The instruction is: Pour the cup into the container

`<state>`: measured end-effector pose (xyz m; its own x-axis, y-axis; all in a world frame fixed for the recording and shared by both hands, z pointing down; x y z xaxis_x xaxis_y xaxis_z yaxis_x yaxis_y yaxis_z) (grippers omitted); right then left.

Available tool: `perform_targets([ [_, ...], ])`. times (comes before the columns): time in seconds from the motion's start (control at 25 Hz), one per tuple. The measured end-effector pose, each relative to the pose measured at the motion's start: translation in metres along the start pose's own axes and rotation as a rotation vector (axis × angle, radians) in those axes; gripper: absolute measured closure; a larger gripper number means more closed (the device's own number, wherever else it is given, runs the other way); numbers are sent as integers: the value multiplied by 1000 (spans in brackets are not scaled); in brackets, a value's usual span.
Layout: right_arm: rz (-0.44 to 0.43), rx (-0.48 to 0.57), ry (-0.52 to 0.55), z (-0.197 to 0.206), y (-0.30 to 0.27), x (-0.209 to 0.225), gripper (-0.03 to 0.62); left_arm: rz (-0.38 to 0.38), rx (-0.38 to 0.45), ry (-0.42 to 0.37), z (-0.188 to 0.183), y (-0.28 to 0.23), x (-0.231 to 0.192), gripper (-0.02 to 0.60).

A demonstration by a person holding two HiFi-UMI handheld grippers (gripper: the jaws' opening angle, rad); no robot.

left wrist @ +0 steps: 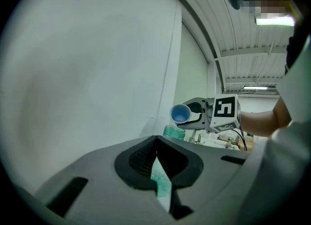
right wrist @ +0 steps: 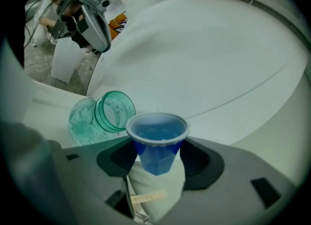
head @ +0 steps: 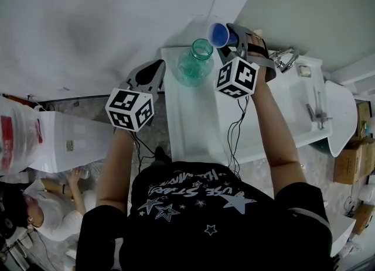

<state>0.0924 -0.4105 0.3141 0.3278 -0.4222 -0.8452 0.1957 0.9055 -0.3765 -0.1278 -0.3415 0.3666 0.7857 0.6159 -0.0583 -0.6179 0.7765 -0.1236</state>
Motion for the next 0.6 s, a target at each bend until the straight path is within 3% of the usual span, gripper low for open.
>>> perform_targets([
  [0.28, 65, -22, 117, -1, -2, -4, 319, 3, -9, -25, 2, 0, 1, 572],
  [0.6, 99, -15, 176, -5, -2, -8, 318, 18, -14, -61, 1, -2, 5, 572],
])
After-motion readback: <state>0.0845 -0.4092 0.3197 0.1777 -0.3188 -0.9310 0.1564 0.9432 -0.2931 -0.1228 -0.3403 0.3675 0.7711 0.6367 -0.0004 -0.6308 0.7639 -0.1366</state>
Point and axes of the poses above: the fingertips, and each gripper's own axes: y backward along the fingers, x to its right, z out of its underside, the point moved 8 cm from there along y, backward along the fingers, and after that the axes turned 8 degrees about -y, right-handed, at the moved point
